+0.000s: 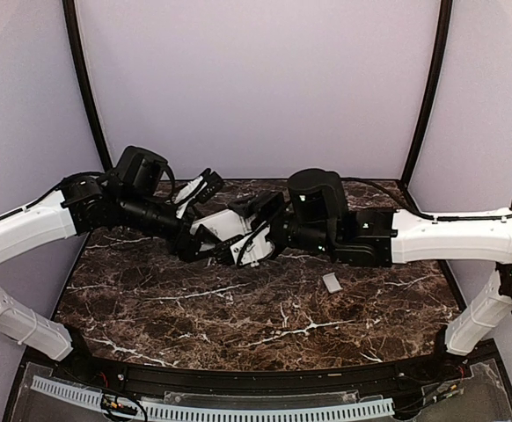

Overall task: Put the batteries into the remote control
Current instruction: Pass from the left arm to the right, then place the remote control without batteries at the center of the board.

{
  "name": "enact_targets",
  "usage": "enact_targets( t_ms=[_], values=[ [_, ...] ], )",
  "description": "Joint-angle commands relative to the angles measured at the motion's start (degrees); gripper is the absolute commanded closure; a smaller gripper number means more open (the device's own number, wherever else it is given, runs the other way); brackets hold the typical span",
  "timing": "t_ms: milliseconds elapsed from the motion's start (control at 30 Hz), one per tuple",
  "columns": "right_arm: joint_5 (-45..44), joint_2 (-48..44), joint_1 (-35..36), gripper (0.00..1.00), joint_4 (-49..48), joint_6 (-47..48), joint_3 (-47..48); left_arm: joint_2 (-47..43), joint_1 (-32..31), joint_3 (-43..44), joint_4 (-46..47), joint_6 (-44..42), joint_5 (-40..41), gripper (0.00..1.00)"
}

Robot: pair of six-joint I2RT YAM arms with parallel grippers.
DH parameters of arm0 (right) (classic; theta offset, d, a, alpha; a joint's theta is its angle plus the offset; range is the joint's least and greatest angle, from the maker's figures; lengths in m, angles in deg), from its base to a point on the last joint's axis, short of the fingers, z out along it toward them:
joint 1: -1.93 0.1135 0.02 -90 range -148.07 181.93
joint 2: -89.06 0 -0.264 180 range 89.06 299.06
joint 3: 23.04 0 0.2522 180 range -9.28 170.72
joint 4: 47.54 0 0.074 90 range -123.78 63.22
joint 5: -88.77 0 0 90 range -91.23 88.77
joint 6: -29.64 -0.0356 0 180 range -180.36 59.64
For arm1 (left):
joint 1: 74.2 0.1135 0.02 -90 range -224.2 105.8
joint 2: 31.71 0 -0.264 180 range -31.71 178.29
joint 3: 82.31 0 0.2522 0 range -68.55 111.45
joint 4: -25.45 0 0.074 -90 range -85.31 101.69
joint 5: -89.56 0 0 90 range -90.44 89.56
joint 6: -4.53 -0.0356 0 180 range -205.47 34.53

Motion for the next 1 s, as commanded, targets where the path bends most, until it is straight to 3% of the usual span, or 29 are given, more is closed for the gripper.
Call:
enact_targets(
  t_ms=[0, 167, 367, 733, 900, 967],
  values=[
    [2.6, -1.1, -0.8, 0.67, 13.7, -21.0, 4.5, -3.1, -0.3, 0.2, 1.6, 0.4, 10.3, 0.04],
    [13.5, 0.4, -2.8, 0.68, 23.7, -40.6, -0.3, -7.7, -0.2, -3.3, 6.5, 0.3, 20.5, 0.01],
    [20.1, 6.4, -4.2, 0.68, 21.8, -54.6, -7.3, -9.5, -0.1, -4.7, 8.0, -0.5, 24.4, 0.01],
    [23.1, 21.0, -6.1, 0.65, 28.5, -60.6, -1.5, -8.1, 0.1, -4.6, 6.4, -0.5, 26.8, 0.01],
    [23.2, 22.9, -6.1, 0.54, 29.7, -60.8, -0.5, -7.9, 0.1, -4.5, 6.2, -0.9, 27.2, 0.01],
    [23.3, 23.5, -6.1, 0.44, 30.3, -60.3, -0.3, -7.9, 0.2, -4.5, 6.1, -1.0, 27.1, 0.01]
  ],
)
